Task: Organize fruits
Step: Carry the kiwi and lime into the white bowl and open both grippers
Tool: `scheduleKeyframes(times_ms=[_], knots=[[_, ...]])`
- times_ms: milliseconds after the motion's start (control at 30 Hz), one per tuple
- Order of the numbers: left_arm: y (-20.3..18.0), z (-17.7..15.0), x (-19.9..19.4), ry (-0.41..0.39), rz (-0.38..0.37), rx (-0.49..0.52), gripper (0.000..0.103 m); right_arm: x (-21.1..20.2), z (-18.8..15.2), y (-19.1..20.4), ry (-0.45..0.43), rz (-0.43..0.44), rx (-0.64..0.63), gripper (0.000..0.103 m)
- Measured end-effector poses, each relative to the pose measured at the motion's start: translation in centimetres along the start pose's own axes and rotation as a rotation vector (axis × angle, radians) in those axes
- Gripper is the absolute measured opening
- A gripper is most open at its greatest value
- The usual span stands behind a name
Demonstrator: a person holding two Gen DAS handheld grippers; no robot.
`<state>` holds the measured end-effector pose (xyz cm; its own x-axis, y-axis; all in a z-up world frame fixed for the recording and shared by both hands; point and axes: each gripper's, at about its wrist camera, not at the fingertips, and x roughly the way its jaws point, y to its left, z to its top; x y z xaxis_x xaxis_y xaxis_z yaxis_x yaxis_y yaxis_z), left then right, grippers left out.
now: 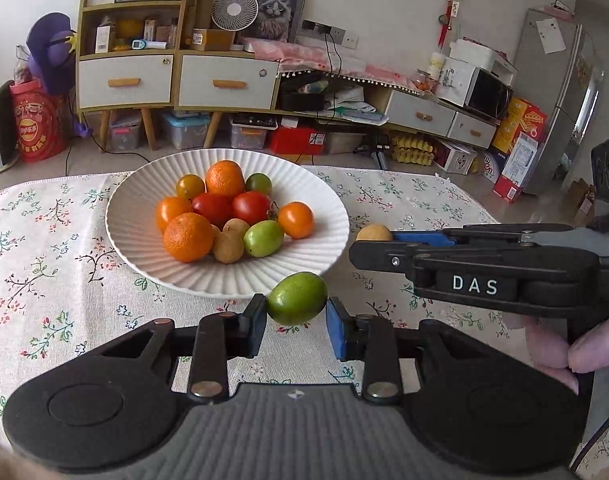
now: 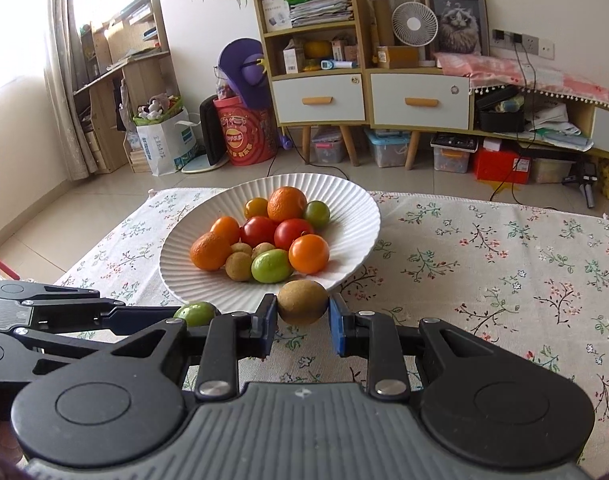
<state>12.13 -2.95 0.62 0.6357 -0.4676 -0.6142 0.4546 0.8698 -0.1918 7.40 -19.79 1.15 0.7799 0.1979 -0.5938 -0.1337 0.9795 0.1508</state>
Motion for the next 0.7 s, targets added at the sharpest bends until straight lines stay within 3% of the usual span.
scheduleKeyframes(times_ms=[267,500,700], knots=[[0.4,1.4,2.1,-0.007,0.066,-0.006,0.025,2.1,1.8,-0.9,-0.002,-0.04,0.027,0.025],[1.1,1.7,2.8,-0.005,0.072,-0.046,0.025,3.9,2.7,-1.6,0.001,-0.051,0.013,0.025],[0.6,1.5,2.6,-0.006,0.086,-0.013,0.025,4.8,2.8,-1.8,0.005,-0.048,0.007,0.025]])
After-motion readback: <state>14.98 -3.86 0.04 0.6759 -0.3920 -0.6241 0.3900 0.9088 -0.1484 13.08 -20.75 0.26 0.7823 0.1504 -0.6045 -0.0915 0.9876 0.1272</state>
